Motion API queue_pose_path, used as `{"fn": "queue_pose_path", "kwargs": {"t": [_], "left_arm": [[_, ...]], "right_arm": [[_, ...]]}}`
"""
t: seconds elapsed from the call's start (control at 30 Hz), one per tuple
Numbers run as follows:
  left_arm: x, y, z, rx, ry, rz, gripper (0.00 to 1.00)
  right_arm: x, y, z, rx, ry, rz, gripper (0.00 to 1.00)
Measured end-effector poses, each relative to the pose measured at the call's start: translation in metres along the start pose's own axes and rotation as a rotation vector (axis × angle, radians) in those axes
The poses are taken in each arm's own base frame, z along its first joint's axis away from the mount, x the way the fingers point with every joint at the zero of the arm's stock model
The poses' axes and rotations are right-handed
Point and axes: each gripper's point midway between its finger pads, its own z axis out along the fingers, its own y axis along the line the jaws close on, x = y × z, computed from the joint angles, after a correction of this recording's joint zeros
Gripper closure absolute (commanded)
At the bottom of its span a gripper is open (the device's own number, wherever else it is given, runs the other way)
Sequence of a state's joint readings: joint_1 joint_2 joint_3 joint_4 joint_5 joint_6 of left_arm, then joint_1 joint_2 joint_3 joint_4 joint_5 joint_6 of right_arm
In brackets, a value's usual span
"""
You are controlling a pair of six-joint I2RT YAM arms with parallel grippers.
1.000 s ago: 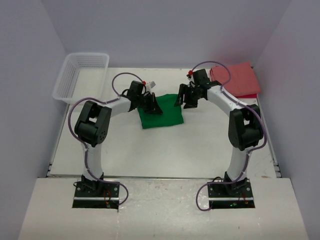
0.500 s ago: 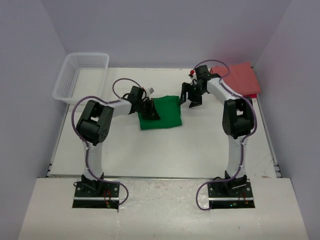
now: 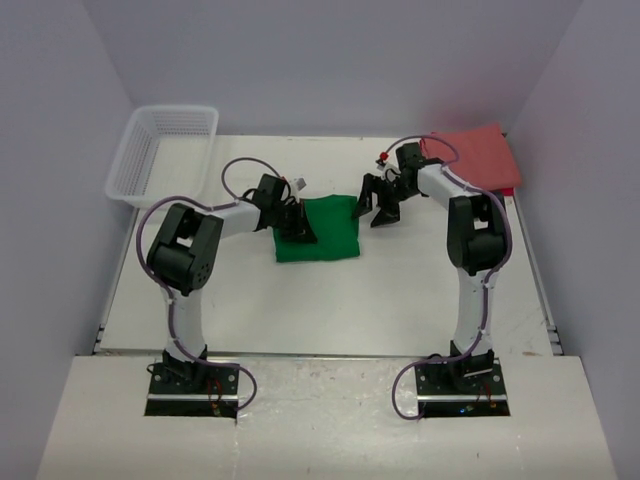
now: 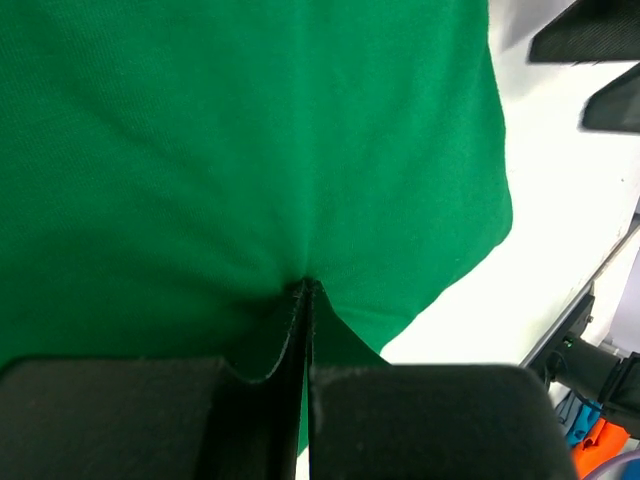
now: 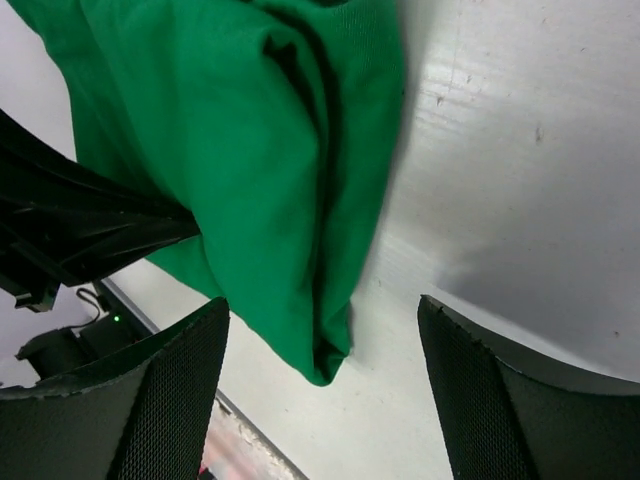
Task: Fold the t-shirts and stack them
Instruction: Fold the long partially folded tshirt into a neat square
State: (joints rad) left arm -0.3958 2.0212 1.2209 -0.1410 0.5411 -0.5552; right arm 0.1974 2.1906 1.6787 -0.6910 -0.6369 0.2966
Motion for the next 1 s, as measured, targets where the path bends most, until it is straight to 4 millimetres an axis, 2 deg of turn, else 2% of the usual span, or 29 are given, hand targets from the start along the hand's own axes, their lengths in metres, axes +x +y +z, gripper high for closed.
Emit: {"fn": "queue_pose_path", "kwargs": {"t": [0.1, 0.23, 0.43, 0.57, 0.73, 1.0], "left_arm": [[-0.001, -0.007, -0.004, 0.007, -0.005, 0.011, 1.00], [-0.010, -0.032, -0.018, 0.044, -0.043, 0.056, 1.00], [-0.040, -0.087, -0.058, 0.138, -0.159, 0.156, 1.00], [-0.055, -0.113, -0.083, 0.175, -0.226, 0.201, 1.00], [-0.061, -0.116, -0.098, 0.132, -0.270, 0.198, 1.00], [-0.060, -0.087, -0.101, -0.033, -0.278, 0.136, 1.00]], "right_arm": [[0.005, 0.002, 0.003, -0.023, 0.015, 0.008, 0.22], [0.001, 0.006, 0.004, -0.042, 0.000, 0.007, 0.22], [-0.002, 0.003, 0.005, -0.022, -0.013, 0.013, 0.22], [0.000, -0.005, 0.005, -0.004, -0.015, 0.029, 0.22], [0.003, -0.020, 0.003, 0.019, -0.012, 0.084, 0.22], [0.000, -0.027, -0.001, 0.029, -0.025, 0.132, 0.22]]}}
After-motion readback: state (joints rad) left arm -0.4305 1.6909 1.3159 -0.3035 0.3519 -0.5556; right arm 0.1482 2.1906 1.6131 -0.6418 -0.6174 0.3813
